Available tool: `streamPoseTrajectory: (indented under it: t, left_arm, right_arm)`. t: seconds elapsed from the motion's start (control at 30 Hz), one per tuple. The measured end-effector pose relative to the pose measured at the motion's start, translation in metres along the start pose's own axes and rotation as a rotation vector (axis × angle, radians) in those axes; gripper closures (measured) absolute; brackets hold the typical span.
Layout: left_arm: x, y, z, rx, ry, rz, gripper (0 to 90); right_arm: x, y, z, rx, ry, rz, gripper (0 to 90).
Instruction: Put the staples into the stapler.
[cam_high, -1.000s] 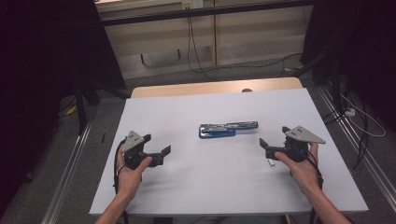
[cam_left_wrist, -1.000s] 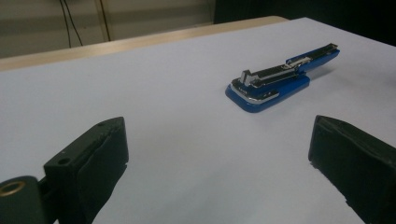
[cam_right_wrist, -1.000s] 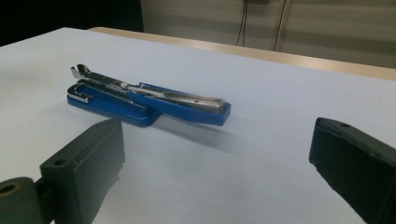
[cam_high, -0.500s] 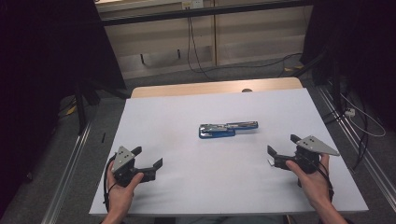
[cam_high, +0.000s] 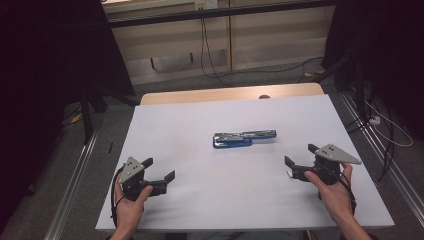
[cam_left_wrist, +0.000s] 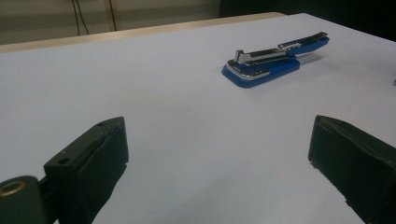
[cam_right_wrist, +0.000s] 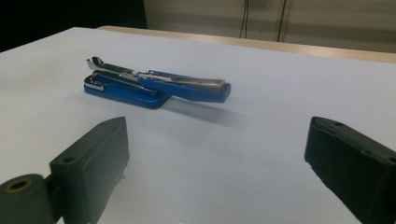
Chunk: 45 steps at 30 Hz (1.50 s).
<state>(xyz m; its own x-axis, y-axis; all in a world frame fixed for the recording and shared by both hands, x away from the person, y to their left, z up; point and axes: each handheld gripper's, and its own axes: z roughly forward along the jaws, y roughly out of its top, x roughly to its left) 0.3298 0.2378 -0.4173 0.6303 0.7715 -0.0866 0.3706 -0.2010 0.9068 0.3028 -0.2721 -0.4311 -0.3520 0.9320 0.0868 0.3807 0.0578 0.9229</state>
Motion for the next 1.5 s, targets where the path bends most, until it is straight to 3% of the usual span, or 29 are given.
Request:
streamPoseTrajectory:
  t: [0.1,0.33,0.47,0.6,0.73,0.87,0.97,1.2,1.33,1.5]
  left_arm:
    - [0.000,0.000,0.000,0.003,-0.001,-0.003,5.0]
    - [0.001,-0.001,-0.004,-0.015,0.010,-0.017,5.4]
    - [0.003,0.000,-0.006,-0.034,-0.032,-0.053,7.1]
    - [0.001,-0.004,-0.011,-0.022,-0.031,-0.044,6.7]
    - [-0.001,-0.003,-0.011,-0.019,-0.028,-0.025,6.7]
    - [-0.004,-0.002,-0.008,-0.017,-0.042,-0.009,6.5]
    - [-0.006,-0.001,-0.005,-0.011,-0.052,0.005,6.5]
    - [-0.008,-0.002,-0.001,0.006,-0.067,0.023,6.5]
    - [-0.008,-0.002,-0.001,0.004,-0.068,0.025,6.5]
    - [-0.009,-0.002,-0.001,0.009,-0.071,0.023,6.5]
  right_arm:
    - [0.000,0.001,0.005,0.051,0.048,-0.004,8.2]
    - [-0.001,0.005,0.007,0.152,0.089,0.005,14.1]
    - [-0.002,0.007,0.008,0.185,0.099,0.003,12.9]
    - [-0.006,0.009,0.011,0.241,0.132,0.020,12.6]
    - [-0.007,0.013,0.013,0.284,0.123,0.004,12.3]
    - [-0.009,0.015,0.013,0.309,0.144,0.012,12.3]
    - [-0.012,0.014,0.015,0.344,0.176,0.036,13.7]
    - [-0.012,0.016,0.022,0.418,0.165,-0.009,9.1]
    - [-0.011,0.017,0.025,0.460,0.162,-0.051,14.9]
    - [-0.014,0.016,0.027,0.516,0.187,-0.051,31.1]
